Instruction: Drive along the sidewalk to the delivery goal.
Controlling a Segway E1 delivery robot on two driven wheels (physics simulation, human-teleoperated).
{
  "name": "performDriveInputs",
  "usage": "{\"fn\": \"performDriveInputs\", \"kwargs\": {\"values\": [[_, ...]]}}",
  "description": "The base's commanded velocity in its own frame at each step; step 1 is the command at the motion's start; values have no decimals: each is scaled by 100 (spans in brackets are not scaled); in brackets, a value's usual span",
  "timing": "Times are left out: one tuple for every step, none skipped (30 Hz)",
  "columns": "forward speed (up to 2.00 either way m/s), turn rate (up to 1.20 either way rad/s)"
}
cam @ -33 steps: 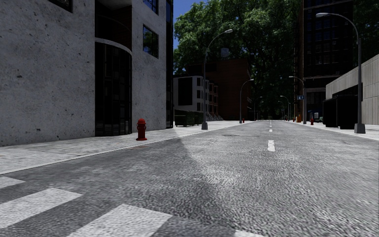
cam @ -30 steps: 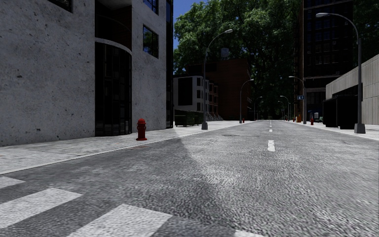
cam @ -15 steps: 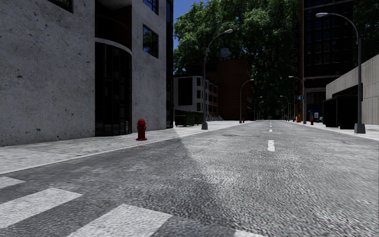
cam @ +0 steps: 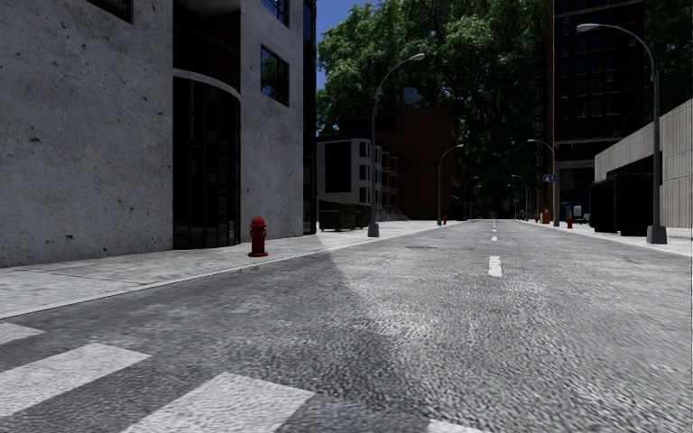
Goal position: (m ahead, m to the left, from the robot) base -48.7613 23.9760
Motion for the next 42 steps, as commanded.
{"fn": "performDriveInputs", "kwargs": {"values": [[0, -120], [0, -120], [0, -120], [0, -120], [0, -120], [0, -120], [0, -120], [0, -120], [0, -120], [0, -120], [0, -120], [0, -120], [0, -120], [0, -120], [0, -120], [0, -120], [0, -120], [0, -120], [0, -120], [0, -120], [0, -120], [0, -120], [0, -120], [0, -120], [0, -120], [0, -120], [0, -120], [0, -120], [0, -120], [0, -120], [0, -120], [0, -120], [0, -120], [0, -120], [0, -120], [0, -120], [0, -120], [0, -120], [0, -120], [0, -120], [0, -120], [0, -120]]}}
